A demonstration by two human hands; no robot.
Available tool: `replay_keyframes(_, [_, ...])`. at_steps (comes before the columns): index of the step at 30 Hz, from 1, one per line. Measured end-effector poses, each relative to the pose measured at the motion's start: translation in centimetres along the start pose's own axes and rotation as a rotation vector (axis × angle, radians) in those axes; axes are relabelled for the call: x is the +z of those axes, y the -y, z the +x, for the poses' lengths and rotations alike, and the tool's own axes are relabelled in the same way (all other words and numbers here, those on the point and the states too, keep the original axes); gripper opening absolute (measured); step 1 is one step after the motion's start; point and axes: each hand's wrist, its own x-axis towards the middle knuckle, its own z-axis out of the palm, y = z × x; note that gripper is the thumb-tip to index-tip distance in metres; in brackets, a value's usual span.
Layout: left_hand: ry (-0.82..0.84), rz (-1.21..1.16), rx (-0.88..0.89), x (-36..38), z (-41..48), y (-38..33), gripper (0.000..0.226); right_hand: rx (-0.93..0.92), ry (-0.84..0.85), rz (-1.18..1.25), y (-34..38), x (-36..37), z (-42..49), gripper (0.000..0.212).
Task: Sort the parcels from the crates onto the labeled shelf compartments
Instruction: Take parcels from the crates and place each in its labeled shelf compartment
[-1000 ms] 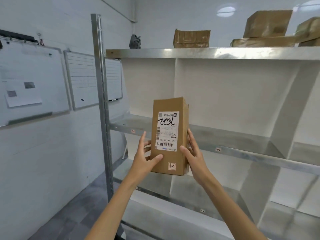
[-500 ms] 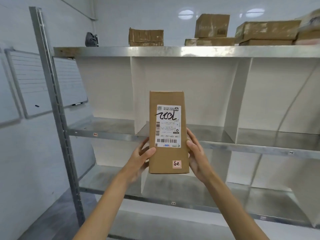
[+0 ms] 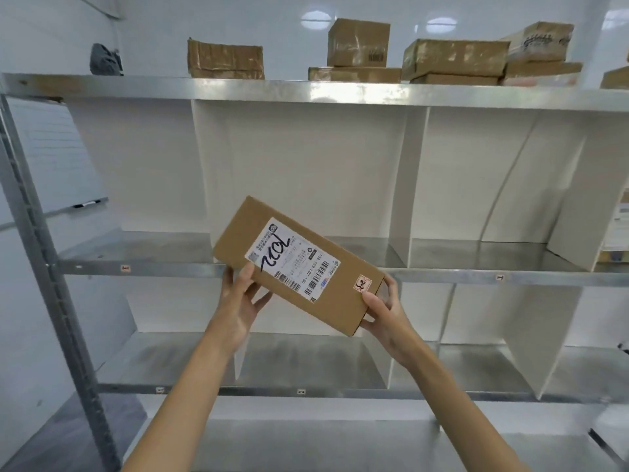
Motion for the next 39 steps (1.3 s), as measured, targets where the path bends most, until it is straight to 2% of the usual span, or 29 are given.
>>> replay_keyframes(2, [-0.055,-0.022,-0.017,-1.0,0.2,-0.3,0.063,-0.012,-0.03,-0.033,1.0,-1.6,-0.2,0.07])
replay_keyframes(4, [-0.016,0.023,-0.083,-2.1,0.1,0.1,0.05,-0.022,-0.075,-0.051,2.0,-2.9,-0.2,0.062])
replay_keyframes(6, [0.112,0.117,-0.196,-2.6,-0.7,1.1,0.054,-0.034,-0.121,-0.075,3.0,-4.1,-0.1,0.059])
replay_keyframes(9, [0.245,0.289,-0.326,-2.4,-2.1,2.9,0.084,-0.058,-0.173,-0.124,4.6,-5.5,-0.4,0.057])
replay_keyframes(11, [0.304,0.332,-0.38,-2.1,-2.7,4.0,0.095,-0.061,-0.172,-0.177,5.7,-6.0,-0.7,0.054])
replay_keyframes(15, [0.443,0.304,-0.436,-1.7,-2.9,5.5,0.087,-0.094,-0.137,-0.253,7.1,-6.9,-0.9,0.05])
replay_keyframes(17, [0.447,0.275,-0.43,-1.5,-2.6,6.0,0.088,-0.14,-0.21,-0.208,7.3,-7.4,-1.1,0.042])
replay_keyframes(18, [0.434,0.255,-0.435,-1.3,-2.5,6.3,0.092,-0.14,-0.271,-0.175,7.1,-7.5,-1.4,0.045])
replay_keyframes(20, [0.409,0.206,-0.444,-0.7,-2.2,7.0,0.1,-0.1,-0.35,-0.18,6.0,-7.1,-2.4,0.066])
replay_keyframes(23, [0.421,0.164,-0.445,0.8,-2.1,8.2,0.1,-0.042,-0.291,-0.219,3.2,-6.5,-3.5,0.086])
replay_keyframes(28, [0.454,0.147,-0.51,2.9,-3.0,10.0,0.082,-0.087,-0.283,-0.072,3.1,-7.5,-3.6,0.064])
replay_keyframes(31, [0.406,0.22,-0.459,4.1,-3.4,10.7,0.085,-0.116,-0.301,-0.089,4.0,-8.4,-4.1,0.071])
replay_keyframes(34, [0.223,0.432,-0.254,5.9,-3.2,10.5,0.098,-0.124,-0.324,-0.151,5.0,-9.3,-4.9,0.082])
replay_keyframes(35, [0.221,0.523,-0.18,6.7,-3.0,10.4,0.096,-0.123,-0.324,-0.179,5.4,-9.6,-5.2,0.086])
replay_keyframes(37, [0.321,0.669,-0.084,8.4,-2.8,10.4,0.08,-0.124,-0.289,-0.266,6.0,-10.0,-5.9,0.092])
replay_keyframes(39, [0.412,0.709,-0.087,10.4,-2.7,11.0,0.058,-0.127,-0.238,-0.393,6.3,-10.1,-6.7,0.099])
